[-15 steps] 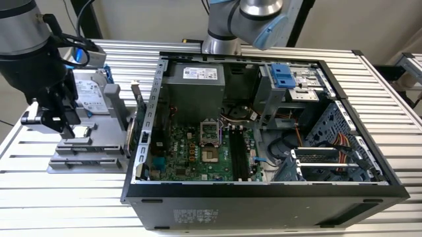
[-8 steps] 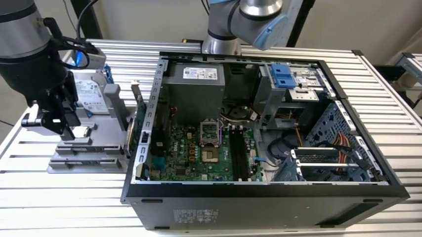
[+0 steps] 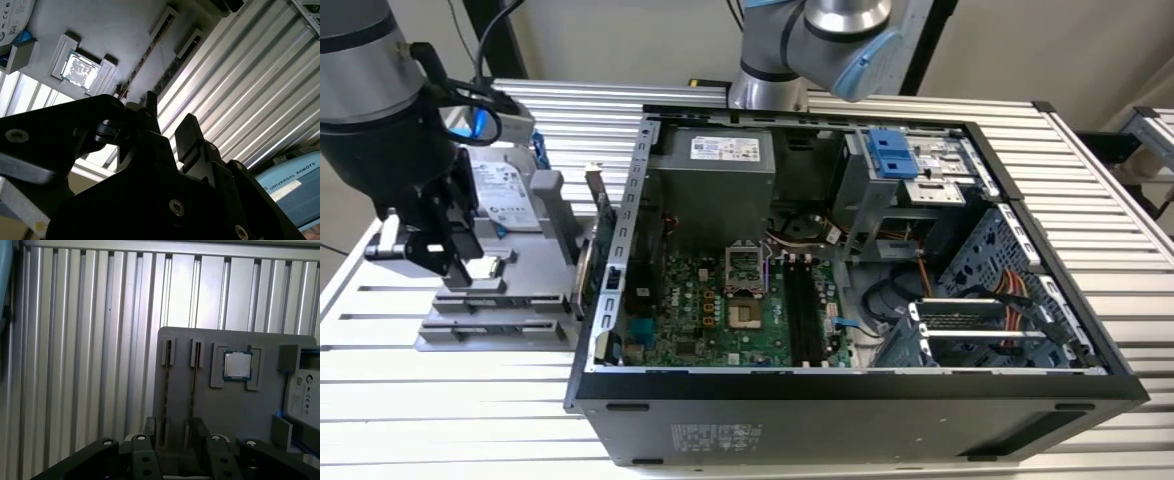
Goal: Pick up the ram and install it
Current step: 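Pick up the ram and move it above insertion slot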
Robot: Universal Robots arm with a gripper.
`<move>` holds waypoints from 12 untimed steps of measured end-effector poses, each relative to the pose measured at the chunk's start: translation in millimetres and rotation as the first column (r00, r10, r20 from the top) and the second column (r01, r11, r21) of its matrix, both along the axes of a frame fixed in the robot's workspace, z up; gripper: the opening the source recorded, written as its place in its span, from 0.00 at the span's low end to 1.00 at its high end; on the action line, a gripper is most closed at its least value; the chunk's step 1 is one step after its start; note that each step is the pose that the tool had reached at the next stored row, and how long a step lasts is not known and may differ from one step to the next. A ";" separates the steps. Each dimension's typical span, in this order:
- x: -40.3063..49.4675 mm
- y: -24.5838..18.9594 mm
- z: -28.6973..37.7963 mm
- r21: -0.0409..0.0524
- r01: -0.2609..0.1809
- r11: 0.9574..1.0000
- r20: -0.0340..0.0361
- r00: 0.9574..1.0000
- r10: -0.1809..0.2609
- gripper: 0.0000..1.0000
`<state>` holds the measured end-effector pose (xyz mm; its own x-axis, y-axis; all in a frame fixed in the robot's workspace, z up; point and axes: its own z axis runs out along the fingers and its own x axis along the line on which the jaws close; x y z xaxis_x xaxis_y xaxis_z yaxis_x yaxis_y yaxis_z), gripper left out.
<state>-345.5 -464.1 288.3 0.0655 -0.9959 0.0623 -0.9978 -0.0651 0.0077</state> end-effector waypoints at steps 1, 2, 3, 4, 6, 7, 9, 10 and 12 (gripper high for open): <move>-0.1 0.0 -0.7 0.000 0.000 1.000 0.000 1.000 0.000 1.00; -0.2 -0.1 -1.2 -0.001 0.000 1.000 0.000 1.000 0.000 1.00; -0.3 -0.2 -1.7 -0.001 0.000 1.000 0.000 1.000 0.000 1.00; -0.4 -0.2 -2.3 -0.001 0.000 1.000 0.000 1.000 0.000 1.00; -0.4 -0.2 -3.2 -0.002 0.000 1.000 0.000 1.000 0.000 1.00; -0.5 -0.3 -3.8 -0.002 0.000 1.000 0.000 1.000 0.000 1.00; -0.6 -0.3 -4.8 -0.003 0.000 1.000 0.000 1.000 0.000 1.00; -0.6 -0.3 -5.4 -0.003 0.000 1.000 0.000 1.000 0.000 1.00; -0.7 -0.3 -6.4 -0.004 0.000 1.000 0.000 1.000 0.000 1.00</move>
<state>-346.2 -464.5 281.8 0.0655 -0.9957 0.0663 -0.9978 -0.0651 0.0080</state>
